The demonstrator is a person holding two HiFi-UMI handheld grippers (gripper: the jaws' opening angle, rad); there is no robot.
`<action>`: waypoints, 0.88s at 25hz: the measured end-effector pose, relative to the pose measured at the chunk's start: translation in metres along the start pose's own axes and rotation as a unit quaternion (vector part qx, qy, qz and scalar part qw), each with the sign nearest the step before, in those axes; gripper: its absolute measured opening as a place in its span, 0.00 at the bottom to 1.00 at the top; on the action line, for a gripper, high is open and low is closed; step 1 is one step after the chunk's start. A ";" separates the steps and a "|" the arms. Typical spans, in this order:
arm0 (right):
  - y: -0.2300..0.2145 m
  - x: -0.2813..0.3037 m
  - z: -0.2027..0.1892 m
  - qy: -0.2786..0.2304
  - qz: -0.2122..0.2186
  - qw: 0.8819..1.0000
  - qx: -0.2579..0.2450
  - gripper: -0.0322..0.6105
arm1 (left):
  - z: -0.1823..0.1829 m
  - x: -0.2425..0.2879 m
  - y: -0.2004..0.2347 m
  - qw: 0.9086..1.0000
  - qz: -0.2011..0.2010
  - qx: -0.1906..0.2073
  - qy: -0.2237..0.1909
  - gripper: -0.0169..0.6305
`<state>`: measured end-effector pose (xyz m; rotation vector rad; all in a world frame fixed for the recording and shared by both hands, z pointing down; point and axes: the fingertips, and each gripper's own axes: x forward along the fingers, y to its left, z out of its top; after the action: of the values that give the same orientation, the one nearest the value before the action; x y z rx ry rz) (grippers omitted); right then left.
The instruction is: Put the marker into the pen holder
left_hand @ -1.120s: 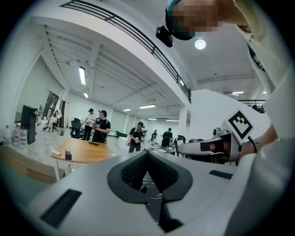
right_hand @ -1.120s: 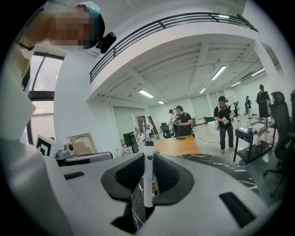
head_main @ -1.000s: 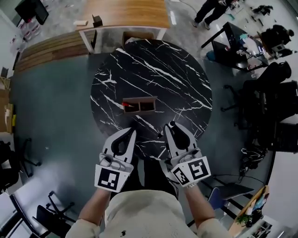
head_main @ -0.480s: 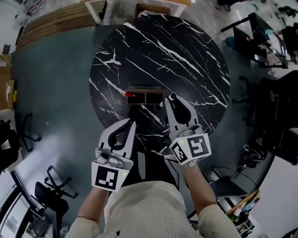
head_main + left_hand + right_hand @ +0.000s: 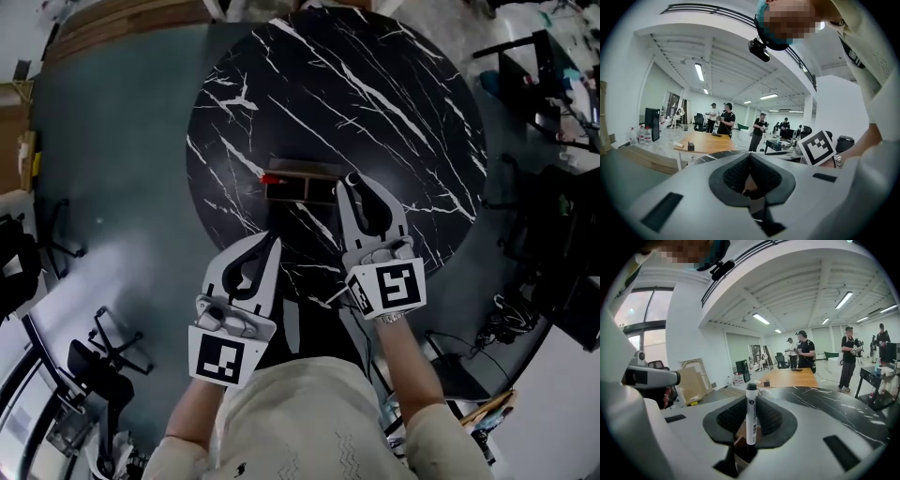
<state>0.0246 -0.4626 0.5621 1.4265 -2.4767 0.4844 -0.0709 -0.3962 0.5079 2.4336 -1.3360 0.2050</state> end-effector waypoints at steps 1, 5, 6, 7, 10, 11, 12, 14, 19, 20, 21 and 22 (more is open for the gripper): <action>0.001 0.002 -0.003 0.007 0.003 1.000 -0.005 0.17 | -0.002 0.000 0.000 1.000 0.002 -0.001 0.001 0.04; 0.003 0.006 -0.011 0.023 0.009 1.000 -0.011 0.17 | -0.008 -0.002 0.006 1.000 0.013 -0.005 0.009 0.04; 0.003 0.006 -0.012 0.024 0.010 1.000 -0.011 0.17 | -0.008 -0.003 0.008 1.000 0.016 -0.007 0.008 0.04; 0.004 0.006 -0.013 0.026 0.012 1.000 -0.012 0.17 | -0.008 -0.004 0.010 1.000 0.020 -0.008 0.006 0.04; 0.005 0.005 -0.014 0.029 0.021 0.999 -0.013 0.17 | -0.003 -0.005 0.012 1.000 0.025 -0.006 0.001 0.04; 0.005 0.004 -0.014 0.028 0.023 0.999 -0.011 0.17 | -0.002 -0.006 0.012 1.000 0.025 -0.005 0.000 0.04; 0.005 0.003 -0.013 0.027 0.023 0.999 -0.008 0.17 | -0.002 -0.006 0.012 1.000 0.024 -0.004 0.000 0.04; 0.005 0.000 -0.009 0.022 0.019 1.000 -0.004 0.17 | -0.001 -0.007 0.010 1.000 0.023 -0.002 -0.001 0.04; 0.012 -0.017 0.011 0.004 0.016 1.000 0.001 0.17 | 0.006 -0.013 0.006 1.000 0.025 -0.001 -0.006 0.04; 0.015 -0.023 0.017 0.000 0.018 1.000 0.002 0.17 | 0.009 -0.014 0.004 1.000 0.026 -0.001 -0.010 0.04; 0.018 -0.030 0.023 -0.004 0.021 1.000 0.003 0.17 | 0.013 -0.016 0.003 1.000 0.025 0.000 -0.013 0.04; 0.022 -0.037 0.030 -0.009 0.025 1.000 0.006 0.13 | 0.017 -0.018 0.000 1.000 0.023 0.002 -0.017 0.04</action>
<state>0.0223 -0.4346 0.5174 1.3813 -2.5334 0.5004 -0.0820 -0.3884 0.4863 2.4211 -1.4079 0.1797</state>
